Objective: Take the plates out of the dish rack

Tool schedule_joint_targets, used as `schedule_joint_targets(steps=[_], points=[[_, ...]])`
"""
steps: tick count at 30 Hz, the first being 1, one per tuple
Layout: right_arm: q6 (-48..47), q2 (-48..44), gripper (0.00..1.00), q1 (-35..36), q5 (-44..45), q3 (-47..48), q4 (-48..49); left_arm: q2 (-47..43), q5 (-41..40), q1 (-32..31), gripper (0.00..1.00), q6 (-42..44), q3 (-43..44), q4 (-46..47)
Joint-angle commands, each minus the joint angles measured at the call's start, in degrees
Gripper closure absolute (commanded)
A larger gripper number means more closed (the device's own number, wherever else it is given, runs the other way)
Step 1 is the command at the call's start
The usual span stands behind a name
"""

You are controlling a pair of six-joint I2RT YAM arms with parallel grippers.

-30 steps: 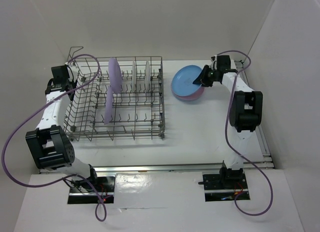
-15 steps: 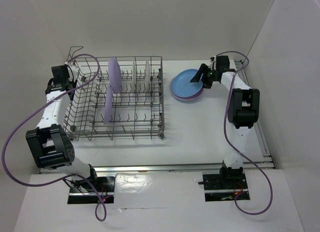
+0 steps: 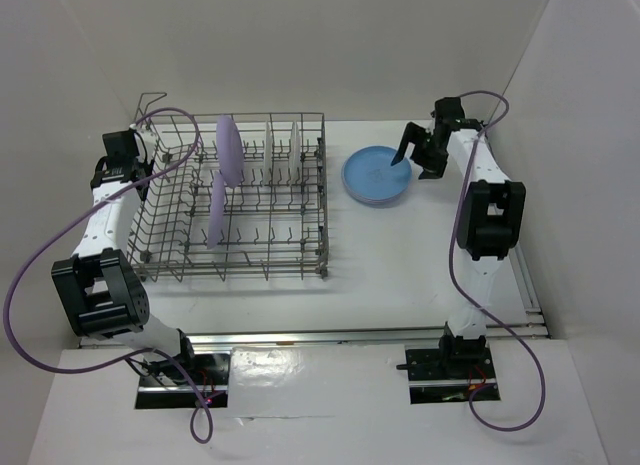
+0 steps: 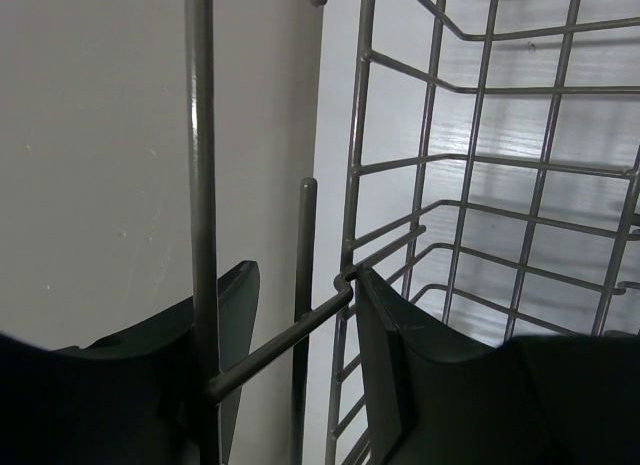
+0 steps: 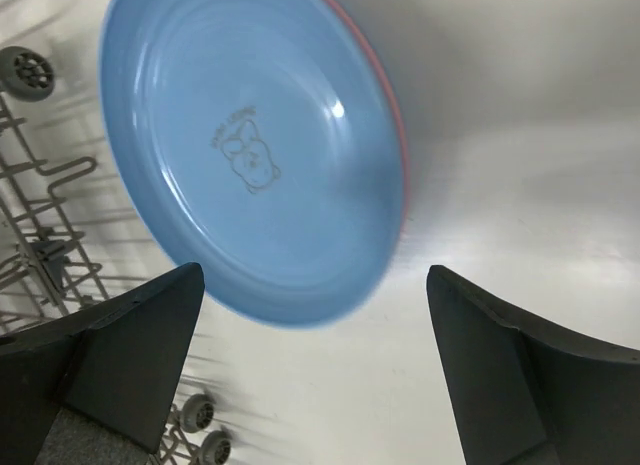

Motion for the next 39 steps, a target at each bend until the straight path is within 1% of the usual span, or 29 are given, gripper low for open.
schedule_joint_targets(steps=[1,4,6,8,10,12,14,16,19,23,31,34,36,39], points=[[-2.2,-6.4,0.0,1.1,9.2,4.6,-9.1,2.0,3.4,0.4,0.44,-0.4,-1.2,-0.6],[-2.8,-8.1,0.0,1.1,13.3,5.6,-11.0,1.4,3.9,0.4,0.44,-0.4,-1.2,-0.6],[-3.3,-8.8,0.0,1.1,15.8,2.9,-11.5,0.8,3.9,0.4,0.44,-0.4,-1.8,-0.6],[-3.3,-8.8,0.02,1.1,20.7,1.5,-11.5,0.8,3.9,0.4,0.44,-0.4,-1.8,-0.6],[-3.3,-6.8,0.14,1.1,25.6,1.0,-11.5,0.8,3.9,0.4,0.44,-0.4,-1.8,-0.6],[-3.3,-4.6,0.29,1.1,28.8,3.3,-11.0,0.3,3.9,0.4,0.44,-0.4,-1.8,-0.6],[-3.3,-2.8,0.29,1.6,33.0,5.0,-11.0,0.3,3.9,0.4,0.44,-0.4,-1.8,-1.1],[-3.3,0.0,0.25,2.4,38.2,7.4,-11.0,0.3,3.9,0.4,0.44,-0.4,-1.8,-1.1],[-3.3,3.7,0.24,4.1,43.9,9.7,-12.1,0.3,3.9,0.4,0.44,-0.4,-1.8,-1.1],[-3.3,6.8,0.22,5.5,45.1,11.1,-11.4,0.3,3.4,0.4,0.44,-0.4,-2.3,-1.1],[-3.3,10.5,0.22,8.0,45.0,11.7,-10.8,0.3,2.9,0.4,0.44,-0.4,-1.8,-1.1],[-2.8,10.5,0.22,8.0,45.0,11.2,-11.5,0.3,2.9,0.4,0.44,-0.4,-1.8,-1.1],[-2.3,10.0,0.22,8.0,46.9,11.2,-12.0,0.3,2.9,0.4,0.44,-0.4,-1.8,-1.1],[-2.3,6.2,0.22,8.0,47.4,8.3,-10.8,0.3,2.9,0.4,0.44,-0.4,-2.3,-1.1]])
